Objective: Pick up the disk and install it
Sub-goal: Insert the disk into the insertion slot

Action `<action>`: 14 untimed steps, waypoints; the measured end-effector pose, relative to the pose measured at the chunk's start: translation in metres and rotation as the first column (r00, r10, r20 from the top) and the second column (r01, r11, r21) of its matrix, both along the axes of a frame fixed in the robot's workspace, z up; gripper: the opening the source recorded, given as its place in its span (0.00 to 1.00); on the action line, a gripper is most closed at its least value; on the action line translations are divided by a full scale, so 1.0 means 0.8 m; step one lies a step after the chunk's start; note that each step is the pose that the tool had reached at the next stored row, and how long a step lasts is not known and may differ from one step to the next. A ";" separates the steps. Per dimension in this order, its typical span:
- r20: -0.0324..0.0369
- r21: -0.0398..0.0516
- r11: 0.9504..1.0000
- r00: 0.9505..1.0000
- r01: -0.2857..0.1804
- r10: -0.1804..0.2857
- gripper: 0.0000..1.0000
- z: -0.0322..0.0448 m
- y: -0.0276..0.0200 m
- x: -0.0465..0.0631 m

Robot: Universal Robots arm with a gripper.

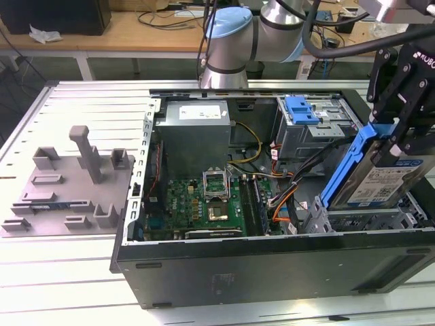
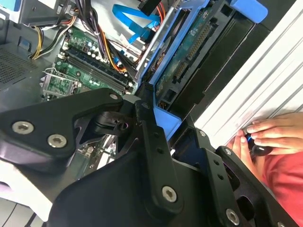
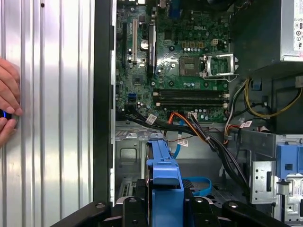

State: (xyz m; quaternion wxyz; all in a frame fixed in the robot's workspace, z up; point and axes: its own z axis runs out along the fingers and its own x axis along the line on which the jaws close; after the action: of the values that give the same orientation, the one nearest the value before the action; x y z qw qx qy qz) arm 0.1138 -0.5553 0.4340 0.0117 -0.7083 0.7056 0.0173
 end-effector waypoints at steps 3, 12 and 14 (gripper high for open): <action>0.001 0.000 1.000 1.000 0.000 0.000 0.37 -0.0032 0.0000 0.000; 0.004 0.000 1.000 1.000 0.000 0.000 0.37 -0.0105 0.0000 0.000; 0.004 0.000 1.000 1.000 0.000 0.000 0.37 -0.0122 0.0000 0.000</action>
State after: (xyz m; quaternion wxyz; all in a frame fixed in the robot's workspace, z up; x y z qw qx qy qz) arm 0.1138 -0.5553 0.4242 0.0133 -0.7083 0.7056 0.0158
